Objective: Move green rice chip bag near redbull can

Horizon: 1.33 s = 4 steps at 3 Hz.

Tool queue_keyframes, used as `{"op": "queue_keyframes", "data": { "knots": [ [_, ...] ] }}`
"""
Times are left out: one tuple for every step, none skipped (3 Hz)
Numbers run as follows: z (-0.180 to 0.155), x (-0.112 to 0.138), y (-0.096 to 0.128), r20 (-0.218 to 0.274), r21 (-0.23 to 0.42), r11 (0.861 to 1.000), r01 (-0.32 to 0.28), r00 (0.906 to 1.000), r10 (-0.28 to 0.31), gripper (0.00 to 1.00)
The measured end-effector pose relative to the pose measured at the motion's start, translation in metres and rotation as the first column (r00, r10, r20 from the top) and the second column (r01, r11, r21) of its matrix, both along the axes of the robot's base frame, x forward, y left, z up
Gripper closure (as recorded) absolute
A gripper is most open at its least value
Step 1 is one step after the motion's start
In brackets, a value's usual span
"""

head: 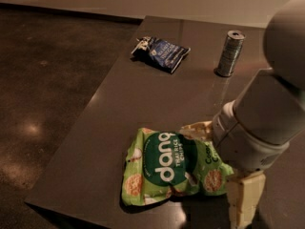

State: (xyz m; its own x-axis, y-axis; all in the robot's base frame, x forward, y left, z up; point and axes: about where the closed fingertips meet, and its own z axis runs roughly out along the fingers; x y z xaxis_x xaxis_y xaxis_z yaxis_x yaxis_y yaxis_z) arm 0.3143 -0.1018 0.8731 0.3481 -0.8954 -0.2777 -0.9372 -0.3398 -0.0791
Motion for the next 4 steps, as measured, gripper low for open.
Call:
{"op": "queue_keyframes", "data": {
  "knots": [
    [-0.006, -0.003, 0.018, 0.005, 0.014, 1.000, -0.005, 1.0000, 0.005, 0.00],
    [-0.003, 0.004, 0.034, 0.027, 0.041, 0.999, 0.020, 0.9994, -0.021, 0.00],
    [0.000, 0.018, 0.043, 0.053, 0.056, 0.997, 0.048, 0.9973, -0.051, 0.00],
    [-0.003, 0.034, 0.045, 0.075, 0.050, 0.996, 0.073, 0.9942, -0.076, 0.00]
  ]
}}
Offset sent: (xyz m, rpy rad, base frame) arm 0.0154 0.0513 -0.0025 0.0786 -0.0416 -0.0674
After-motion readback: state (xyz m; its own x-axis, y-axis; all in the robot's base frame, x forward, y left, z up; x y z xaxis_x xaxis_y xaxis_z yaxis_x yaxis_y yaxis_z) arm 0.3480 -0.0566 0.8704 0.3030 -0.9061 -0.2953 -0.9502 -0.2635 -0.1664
